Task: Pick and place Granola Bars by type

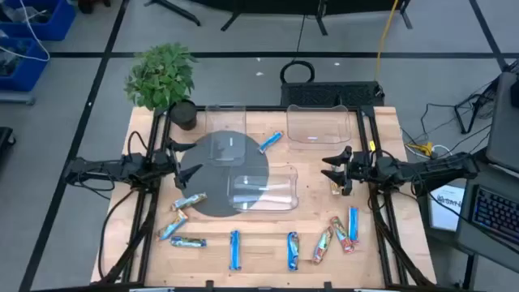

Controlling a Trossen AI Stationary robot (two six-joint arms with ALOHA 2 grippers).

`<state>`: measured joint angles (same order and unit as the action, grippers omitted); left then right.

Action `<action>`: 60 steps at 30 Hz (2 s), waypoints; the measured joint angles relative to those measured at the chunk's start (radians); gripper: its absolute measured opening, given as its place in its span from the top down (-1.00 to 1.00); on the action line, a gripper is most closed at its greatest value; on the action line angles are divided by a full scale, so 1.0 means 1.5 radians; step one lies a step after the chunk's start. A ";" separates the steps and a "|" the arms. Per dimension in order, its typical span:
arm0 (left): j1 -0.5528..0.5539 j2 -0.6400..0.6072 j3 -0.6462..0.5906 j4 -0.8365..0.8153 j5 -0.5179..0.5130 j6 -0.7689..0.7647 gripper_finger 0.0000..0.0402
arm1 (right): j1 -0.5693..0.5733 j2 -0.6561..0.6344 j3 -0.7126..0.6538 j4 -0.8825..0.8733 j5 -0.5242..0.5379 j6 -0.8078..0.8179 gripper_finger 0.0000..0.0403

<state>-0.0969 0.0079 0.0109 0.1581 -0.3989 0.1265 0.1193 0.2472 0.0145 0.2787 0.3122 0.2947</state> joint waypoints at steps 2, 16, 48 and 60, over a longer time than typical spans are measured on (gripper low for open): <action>0.000 0.000 0.000 0.000 0.000 0.000 -0.89 | 0.000 0.000 0.000 0.000 0.000 0.000 -0.16; 0.000 0.000 0.000 0.000 0.000 0.000 -0.89 | 0.000 0.000 0.009 0.001 -0.011 0.051 -0.16; 0.000 0.000 0.000 0.000 -0.001 0.000 -0.89 | 0.000 0.330 0.636 -0.452 0.147 -0.043 -0.16; 0.000 0.000 0.000 0.001 -0.001 0.000 -0.89 | 0.000 0.483 0.877 -0.738 0.053 -0.043 -0.16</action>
<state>-0.0968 0.0082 0.0105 0.1589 -0.4000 0.1265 0.1197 0.9713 1.3303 -0.8289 0.3911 0.2296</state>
